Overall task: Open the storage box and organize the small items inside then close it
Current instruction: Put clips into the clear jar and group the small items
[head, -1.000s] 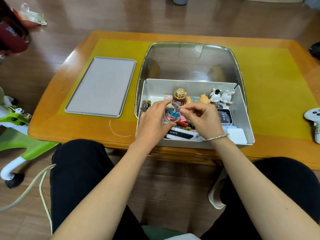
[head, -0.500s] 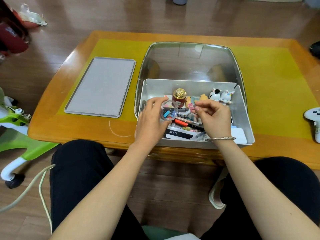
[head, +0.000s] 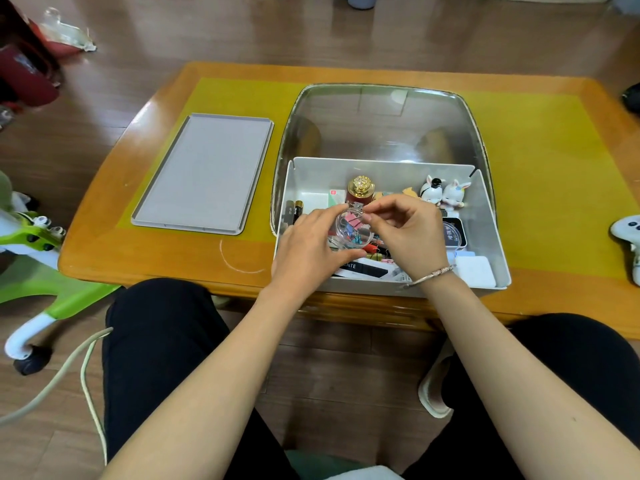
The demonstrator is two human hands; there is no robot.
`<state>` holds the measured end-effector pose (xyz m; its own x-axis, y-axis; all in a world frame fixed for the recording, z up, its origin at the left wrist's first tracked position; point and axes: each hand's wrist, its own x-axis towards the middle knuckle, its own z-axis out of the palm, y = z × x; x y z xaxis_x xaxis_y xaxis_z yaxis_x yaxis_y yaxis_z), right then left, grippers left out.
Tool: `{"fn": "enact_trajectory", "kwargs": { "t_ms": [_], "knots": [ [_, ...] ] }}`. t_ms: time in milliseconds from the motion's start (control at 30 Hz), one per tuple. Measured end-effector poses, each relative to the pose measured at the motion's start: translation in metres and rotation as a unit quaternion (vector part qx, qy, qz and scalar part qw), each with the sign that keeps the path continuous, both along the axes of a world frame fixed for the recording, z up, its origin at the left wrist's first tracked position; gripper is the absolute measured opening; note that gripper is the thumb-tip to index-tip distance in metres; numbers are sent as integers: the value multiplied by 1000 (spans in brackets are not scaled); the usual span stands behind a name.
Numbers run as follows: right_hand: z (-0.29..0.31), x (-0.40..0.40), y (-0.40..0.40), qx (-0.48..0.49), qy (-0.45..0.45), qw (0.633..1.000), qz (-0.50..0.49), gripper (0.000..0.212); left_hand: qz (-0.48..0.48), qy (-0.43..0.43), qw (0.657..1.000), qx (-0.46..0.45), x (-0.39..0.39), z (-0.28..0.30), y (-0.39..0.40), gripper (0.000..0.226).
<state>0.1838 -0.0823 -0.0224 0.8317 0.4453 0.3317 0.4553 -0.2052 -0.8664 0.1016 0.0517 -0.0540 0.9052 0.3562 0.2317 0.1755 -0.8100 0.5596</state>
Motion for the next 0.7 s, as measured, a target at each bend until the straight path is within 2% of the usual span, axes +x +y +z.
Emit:
{"fn": "enact_trajectory", "kwargs": {
  "t_ms": [100, 167, 300, 367, 433, 533, 700],
  "knots": [
    [2, 0, 4, -22, -44, 999, 16, 11, 11, 1, 1000, 1, -1, -1, -1, 76],
    [4, 7, 0, -25, -59, 998, -12, 9, 30, 8, 1000, -3, 0, -1, -2, 77],
    [0, 26, -18, 9, 6, 995, -94, 11, 60, 17, 998, 5, 1, -1, -3, 80],
    [-7, 35, -27, -10, 21, 993, -119, 13, 68, 14, 998, 1, 0, 0, -3, 82],
    [-15, 43, -33, -63, 38, 990, -121, 10, 78, 2, 997, -25, 0, 1, -3, 83],
    [-26, 51, -34, -172, 58, 980, -84, 8, 80, -28, 994, -68, -1, 2, -2, 71],
    [-38, 49, -23, -327, 7, 945, -19, 13, 52, -101, 991, -74, -4, 2, -1, 70]
  ]
}}
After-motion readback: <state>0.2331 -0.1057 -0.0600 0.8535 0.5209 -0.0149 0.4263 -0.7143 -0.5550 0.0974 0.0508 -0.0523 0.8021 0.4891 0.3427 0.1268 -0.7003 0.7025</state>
